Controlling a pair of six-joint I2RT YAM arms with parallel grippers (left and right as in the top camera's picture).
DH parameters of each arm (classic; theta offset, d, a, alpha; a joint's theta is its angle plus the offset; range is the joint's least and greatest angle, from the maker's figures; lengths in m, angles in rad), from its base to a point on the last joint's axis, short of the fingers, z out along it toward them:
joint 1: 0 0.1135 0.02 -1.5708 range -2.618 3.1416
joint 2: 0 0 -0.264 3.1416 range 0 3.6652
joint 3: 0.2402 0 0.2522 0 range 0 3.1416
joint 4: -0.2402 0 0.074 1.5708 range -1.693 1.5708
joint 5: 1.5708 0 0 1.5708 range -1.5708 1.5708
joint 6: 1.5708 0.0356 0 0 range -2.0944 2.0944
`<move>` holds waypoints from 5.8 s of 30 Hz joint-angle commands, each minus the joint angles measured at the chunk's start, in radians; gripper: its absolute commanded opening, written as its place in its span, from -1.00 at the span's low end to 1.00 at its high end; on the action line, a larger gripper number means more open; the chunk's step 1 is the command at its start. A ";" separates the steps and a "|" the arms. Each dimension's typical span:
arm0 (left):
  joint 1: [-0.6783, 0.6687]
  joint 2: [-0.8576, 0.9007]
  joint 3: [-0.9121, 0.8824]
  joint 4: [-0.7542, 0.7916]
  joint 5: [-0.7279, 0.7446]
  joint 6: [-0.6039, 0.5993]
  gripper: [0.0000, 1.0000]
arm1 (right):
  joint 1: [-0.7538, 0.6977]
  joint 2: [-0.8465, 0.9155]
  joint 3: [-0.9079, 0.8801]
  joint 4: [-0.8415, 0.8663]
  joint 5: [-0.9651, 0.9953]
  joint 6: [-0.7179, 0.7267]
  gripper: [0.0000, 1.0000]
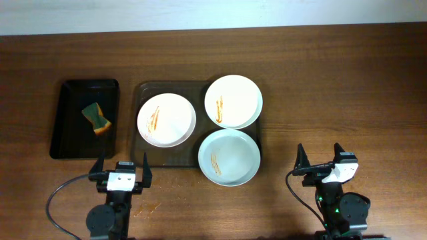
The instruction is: Clean dirty plates on tray and stack at the side
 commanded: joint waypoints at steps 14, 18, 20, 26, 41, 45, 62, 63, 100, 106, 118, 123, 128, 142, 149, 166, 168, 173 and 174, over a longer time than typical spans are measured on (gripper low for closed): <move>0.004 -0.008 -0.004 -0.002 0.011 0.015 0.98 | -0.003 -0.006 -0.007 -0.003 0.002 -0.003 0.97; 0.004 -0.008 -0.004 -0.003 0.011 0.015 0.98 | -0.003 -0.006 -0.007 -0.003 0.002 -0.003 0.97; 0.004 -0.008 -0.004 -0.003 0.011 0.015 0.98 | -0.003 -0.006 -0.007 -0.003 0.002 -0.003 0.97; 0.004 -0.008 -0.004 -0.003 0.011 0.015 0.98 | -0.003 -0.006 -0.007 -0.003 0.002 -0.003 0.97; 0.004 -0.008 -0.003 0.132 0.124 0.015 0.98 | -0.003 -0.006 0.009 0.047 -0.061 -0.003 0.97; 0.005 -0.005 0.000 0.271 0.119 0.014 0.98 | -0.003 0.005 0.092 0.045 -0.077 -0.004 0.97; 0.005 0.960 0.886 -0.090 0.151 0.092 0.98 | -0.003 0.973 0.923 -0.233 -0.124 -0.004 0.97; 0.005 1.027 0.968 -0.158 0.159 0.093 0.99 | -0.003 1.028 0.985 -0.291 -0.125 -0.004 0.97; 0.291 1.929 1.549 -0.881 -0.071 -0.614 0.56 | 0.609 2.120 1.949 -0.774 -0.092 0.206 0.82; 0.246 2.055 1.549 -0.735 -0.073 -0.542 0.32 | 0.604 2.120 1.949 -0.778 -0.092 0.168 0.82; 0.229 2.112 1.573 -0.866 -0.181 -0.649 0.09 | 0.604 2.120 1.916 -0.796 -0.092 0.168 0.82; 0.229 2.113 1.574 -0.800 -0.185 -0.648 0.06 | 0.604 2.120 1.910 -0.795 -0.092 0.168 0.82; 0.229 2.120 1.570 -0.790 -0.185 -0.648 -0.17 | 0.604 2.120 1.910 -0.796 -0.092 0.169 0.82; 0.227 2.086 1.682 -0.876 -0.109 -0.527 -0.98 | 0.597 2.187 1.910 -0.789 -0.093 0.347 0.16; 0.164 2.060 1.773 -0.962 0.148 -0.258 -0.98 | 0.581 2.232 1.910 -0.789 -0.107 0.355 0.01; 0.058 2.060 1.773 -0.981 0.338 0.064 -0.97 | 0.609 2.384 1.909 -0.797 -0.277 0.534 -0.52; 0.045 2.060 1.768 -0.982 0.294 0.064 -0.97 | 0.604 2.400 1.909 -0.808 -0.281 0.567 -0.53; 0.034 2.060 1.734 -0.978 0.295 0.064 -0.97 | 0.587 2.409 1.910 -0.786 -0.308 0.572 -0.92; 0.031 2.060 1.722 -0.974 0.299 0.064 -0.98 | 0.577 2.409 1.910 -0.774 -0.320 0.570 -0.92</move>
